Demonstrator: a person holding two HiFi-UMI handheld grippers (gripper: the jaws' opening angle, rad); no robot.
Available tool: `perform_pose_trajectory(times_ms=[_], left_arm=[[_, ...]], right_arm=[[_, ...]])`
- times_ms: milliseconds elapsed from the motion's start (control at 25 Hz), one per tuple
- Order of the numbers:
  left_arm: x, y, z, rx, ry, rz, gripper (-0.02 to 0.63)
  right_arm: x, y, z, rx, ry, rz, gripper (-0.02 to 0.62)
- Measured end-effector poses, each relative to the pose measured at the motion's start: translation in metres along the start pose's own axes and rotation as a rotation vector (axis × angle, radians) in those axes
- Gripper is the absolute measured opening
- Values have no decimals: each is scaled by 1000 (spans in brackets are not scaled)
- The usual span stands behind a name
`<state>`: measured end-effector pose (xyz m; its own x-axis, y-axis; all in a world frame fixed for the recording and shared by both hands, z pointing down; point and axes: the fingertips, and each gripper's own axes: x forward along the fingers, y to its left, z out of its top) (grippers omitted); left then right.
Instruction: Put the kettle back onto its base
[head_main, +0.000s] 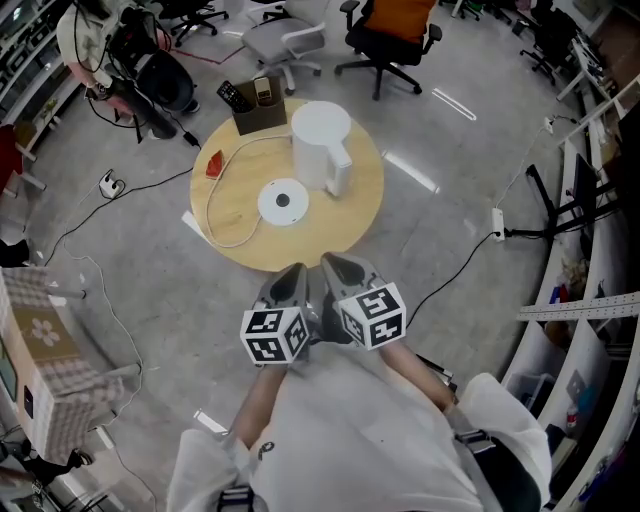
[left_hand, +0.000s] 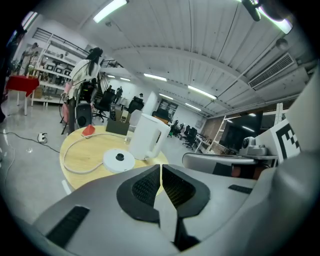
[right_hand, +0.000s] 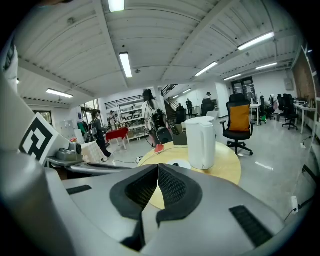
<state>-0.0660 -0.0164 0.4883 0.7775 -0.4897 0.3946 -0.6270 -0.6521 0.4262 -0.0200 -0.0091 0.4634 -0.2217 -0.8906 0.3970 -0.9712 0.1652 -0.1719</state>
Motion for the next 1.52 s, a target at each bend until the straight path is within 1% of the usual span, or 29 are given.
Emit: perform_pose_trajectory(times_ms=[160, 360, 440, 560, 680, 800, 1120, 1200, 1280, 1520], left_arm=[[8, -2, 5, -8, 1, 4, 35], [22, -7, 14, -18, -33, -46, 35], [29, -9, 17, -18, -37, -53, 35], [39, -7, 18, -17, -30, -48, 35], [48, -4, 21, -24, -27, -45, 35], [58, -3, 24, -26, -23, -37, 35], [82, 3, 33, -31, -8, -21, 35], [87, 5, 34, -31, -6, -18, 35], [91, 7, 35, -37, -5, -12, 35], [104, 14, 39, -48, -10, 6, 35]], right_arm=[[4, -9, 2, 8, -1, 31, 26], [12, -26, 7, 35, -9, 48, 26], [16, -34, 10, 42, -10, 46, 26], [21, -45, 14, 41, -14, 48, 27], [29, -54, 16, 47, -3, 71, 28], [35, -60, 18, 55, 7, 94, 28], [53, -73, 24, 50, 28, 116, 28], [56, -76, 25, 49, 34, 126, 44], [60, -79, 26, 45, 43, 134, 102], [69, -90, 28, 37, 49, 147, 109]])
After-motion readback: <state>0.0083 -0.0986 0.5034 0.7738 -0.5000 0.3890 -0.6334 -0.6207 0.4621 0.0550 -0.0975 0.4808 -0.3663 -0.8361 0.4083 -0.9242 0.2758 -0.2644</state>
